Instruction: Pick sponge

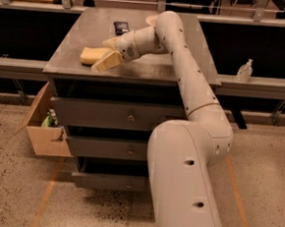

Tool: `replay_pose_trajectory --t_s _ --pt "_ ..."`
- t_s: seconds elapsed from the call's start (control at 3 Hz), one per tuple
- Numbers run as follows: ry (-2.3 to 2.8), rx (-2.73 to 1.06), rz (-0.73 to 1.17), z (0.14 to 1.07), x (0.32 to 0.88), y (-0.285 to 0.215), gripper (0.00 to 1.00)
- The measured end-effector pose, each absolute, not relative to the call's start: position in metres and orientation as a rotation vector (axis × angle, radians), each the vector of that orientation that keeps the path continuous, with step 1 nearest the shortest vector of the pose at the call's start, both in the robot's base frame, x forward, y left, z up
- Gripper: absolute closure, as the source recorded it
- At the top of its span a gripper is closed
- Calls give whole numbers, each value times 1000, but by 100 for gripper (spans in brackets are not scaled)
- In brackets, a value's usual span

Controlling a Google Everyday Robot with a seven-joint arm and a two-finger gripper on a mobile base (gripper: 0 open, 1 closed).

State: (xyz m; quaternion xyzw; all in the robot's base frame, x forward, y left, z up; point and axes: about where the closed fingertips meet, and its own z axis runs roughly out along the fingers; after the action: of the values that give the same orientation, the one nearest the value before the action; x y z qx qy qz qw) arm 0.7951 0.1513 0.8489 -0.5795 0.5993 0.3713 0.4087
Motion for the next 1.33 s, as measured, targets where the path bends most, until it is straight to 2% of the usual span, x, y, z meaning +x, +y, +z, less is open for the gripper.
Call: replay_pose_trajectory --t_s 0.67,1.0,1.33 --pt "1528 -1497 1001 835 791 168 62" --pt "1463 -1551 895 882 782 148 85" --pt "1313 -1594 666 978 761 111 100"
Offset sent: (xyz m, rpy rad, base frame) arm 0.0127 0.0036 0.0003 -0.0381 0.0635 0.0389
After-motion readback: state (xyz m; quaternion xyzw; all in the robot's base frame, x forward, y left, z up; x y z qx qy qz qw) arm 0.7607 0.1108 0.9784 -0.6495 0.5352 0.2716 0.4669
